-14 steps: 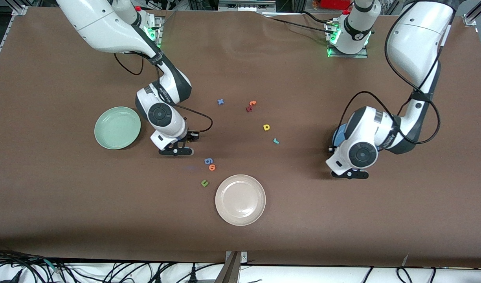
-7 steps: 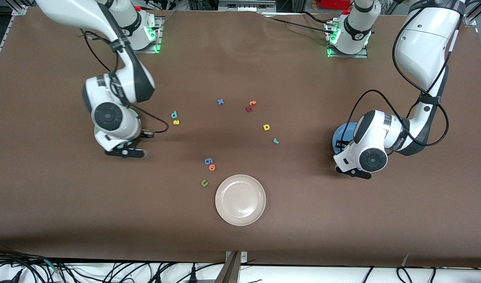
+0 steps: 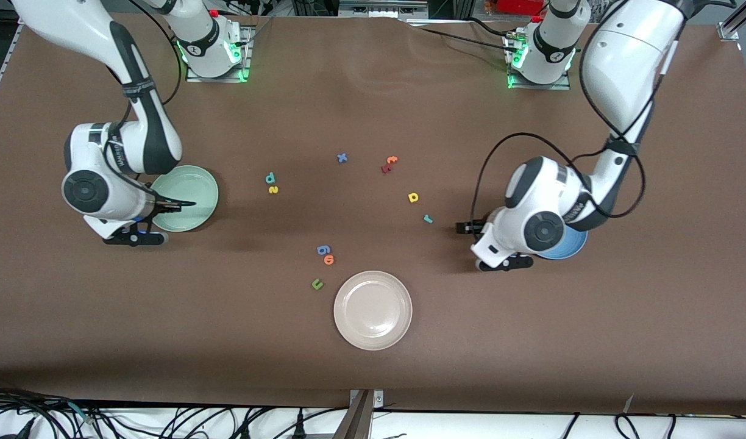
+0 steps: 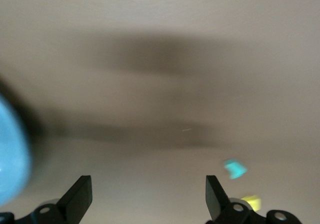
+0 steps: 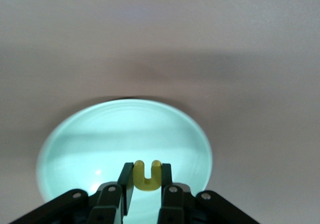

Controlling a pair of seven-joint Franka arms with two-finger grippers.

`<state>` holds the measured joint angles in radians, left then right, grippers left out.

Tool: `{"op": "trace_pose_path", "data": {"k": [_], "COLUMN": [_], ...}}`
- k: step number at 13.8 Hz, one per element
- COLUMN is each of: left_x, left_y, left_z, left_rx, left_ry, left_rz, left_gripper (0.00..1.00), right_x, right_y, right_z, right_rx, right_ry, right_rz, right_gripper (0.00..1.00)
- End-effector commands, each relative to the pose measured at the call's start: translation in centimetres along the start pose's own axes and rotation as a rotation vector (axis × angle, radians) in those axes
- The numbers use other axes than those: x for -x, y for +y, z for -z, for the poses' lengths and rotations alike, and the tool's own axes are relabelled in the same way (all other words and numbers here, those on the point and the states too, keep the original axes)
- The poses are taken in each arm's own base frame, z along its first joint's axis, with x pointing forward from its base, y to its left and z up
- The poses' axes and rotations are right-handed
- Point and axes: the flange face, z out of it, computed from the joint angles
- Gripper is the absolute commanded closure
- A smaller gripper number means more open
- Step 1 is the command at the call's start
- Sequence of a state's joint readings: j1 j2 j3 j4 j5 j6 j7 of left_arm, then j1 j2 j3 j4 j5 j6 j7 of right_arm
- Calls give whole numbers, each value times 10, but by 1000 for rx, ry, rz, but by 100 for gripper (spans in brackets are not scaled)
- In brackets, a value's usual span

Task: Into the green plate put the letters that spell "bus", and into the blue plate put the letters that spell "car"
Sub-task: 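Lower the yellow u into the green plate and open the right gripper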

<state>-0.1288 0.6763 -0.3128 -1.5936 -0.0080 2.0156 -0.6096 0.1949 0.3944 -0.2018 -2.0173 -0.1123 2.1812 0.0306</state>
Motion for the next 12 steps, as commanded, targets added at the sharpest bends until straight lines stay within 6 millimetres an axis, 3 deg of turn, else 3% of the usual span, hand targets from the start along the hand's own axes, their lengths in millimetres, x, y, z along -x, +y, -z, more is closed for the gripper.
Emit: {"op": "trace_pose_path", "data": {"k": [1, 3, 5, 6, 7, 8, 10, 12], "left_x": [18, 31, 49, 54, 59, 59, 61, 63], "left_y": [31, 46, 64, 70, 75, 75, 75, 76], "left_z": [-18, -34, -52, -59, -63, -67, -76, -85], "left_rx": [60, 82, 101, 115, 122, 112, 80, 75], "left_ry": [67, 101, 125, 136, 143, 148, 171, 206], "left_rz": [177, 195, 232, 253, 258, 257, 288, 312], "left_gripper": [0, 0, 0, 0, 0, 0, 0, 0], "right_x": [13, 14, 14, 15, 15, 15, 19, 20], "right_y": [21, 24, 23, 23, 23, 23, 11, -29], "right_z": [-44, -59, -61, -61, -61, -58, -40, 0], "right_rx": [-37, -49, -58, -59, -59, -63, -110, -169], "right_ry": [28, 14, 10, 5, 2, 5, -24, -67], "right_rz": [37, 64, 60, 61, 61, 51, 32, -17], "right_gripper": [97, 93, 93, 86, 33, 1, 1, 1]}}
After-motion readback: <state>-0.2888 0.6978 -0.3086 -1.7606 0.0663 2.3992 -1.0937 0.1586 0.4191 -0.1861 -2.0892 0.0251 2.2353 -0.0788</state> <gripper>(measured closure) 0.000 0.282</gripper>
